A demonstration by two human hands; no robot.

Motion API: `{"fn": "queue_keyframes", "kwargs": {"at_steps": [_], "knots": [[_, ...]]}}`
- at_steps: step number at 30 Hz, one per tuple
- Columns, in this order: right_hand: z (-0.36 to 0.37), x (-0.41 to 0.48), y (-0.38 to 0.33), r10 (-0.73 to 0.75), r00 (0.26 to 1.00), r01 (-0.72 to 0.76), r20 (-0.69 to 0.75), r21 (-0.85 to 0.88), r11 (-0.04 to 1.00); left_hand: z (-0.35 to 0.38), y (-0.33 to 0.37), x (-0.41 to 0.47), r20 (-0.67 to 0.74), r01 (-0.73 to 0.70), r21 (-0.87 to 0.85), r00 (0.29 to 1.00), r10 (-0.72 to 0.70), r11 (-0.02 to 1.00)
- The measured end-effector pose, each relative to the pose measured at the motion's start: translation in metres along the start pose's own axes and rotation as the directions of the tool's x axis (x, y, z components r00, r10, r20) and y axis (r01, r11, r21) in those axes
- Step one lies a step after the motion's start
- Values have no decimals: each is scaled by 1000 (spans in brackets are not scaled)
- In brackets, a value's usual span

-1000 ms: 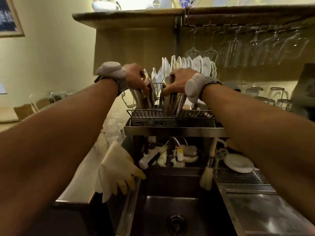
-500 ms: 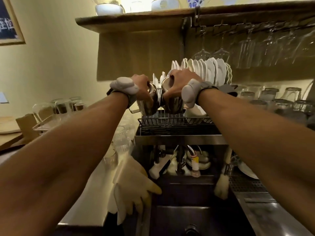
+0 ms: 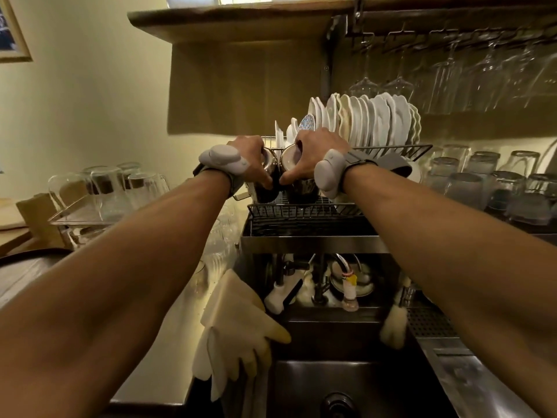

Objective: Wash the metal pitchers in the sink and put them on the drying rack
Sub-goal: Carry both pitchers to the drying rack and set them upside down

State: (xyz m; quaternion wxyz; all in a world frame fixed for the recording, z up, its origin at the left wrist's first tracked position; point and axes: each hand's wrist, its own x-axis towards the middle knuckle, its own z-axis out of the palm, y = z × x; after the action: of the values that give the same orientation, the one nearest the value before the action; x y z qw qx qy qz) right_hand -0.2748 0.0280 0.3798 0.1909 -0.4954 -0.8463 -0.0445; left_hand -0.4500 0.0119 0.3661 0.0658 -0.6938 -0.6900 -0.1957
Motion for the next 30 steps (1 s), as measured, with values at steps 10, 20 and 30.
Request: {"fn": "queue_keyframes", "kwargs": {"at_steps": [10, 20, 30], "knots": [[25, -5, 3, 91, 993, -92, -79, -8, 996, 33, 1, -12, -53, -14, -107, 999, 8, 994], [46, -10, 34, 93, 996, -93, -6, -39, 995, 66, -1, 3, 3, 15, -169, 1000, -15, 986], [48, -10, 29, 130, 991, -130, 2, -59, 990, 68, -1, 10, 14, -6, -94, 1000, 7, 996]]}}
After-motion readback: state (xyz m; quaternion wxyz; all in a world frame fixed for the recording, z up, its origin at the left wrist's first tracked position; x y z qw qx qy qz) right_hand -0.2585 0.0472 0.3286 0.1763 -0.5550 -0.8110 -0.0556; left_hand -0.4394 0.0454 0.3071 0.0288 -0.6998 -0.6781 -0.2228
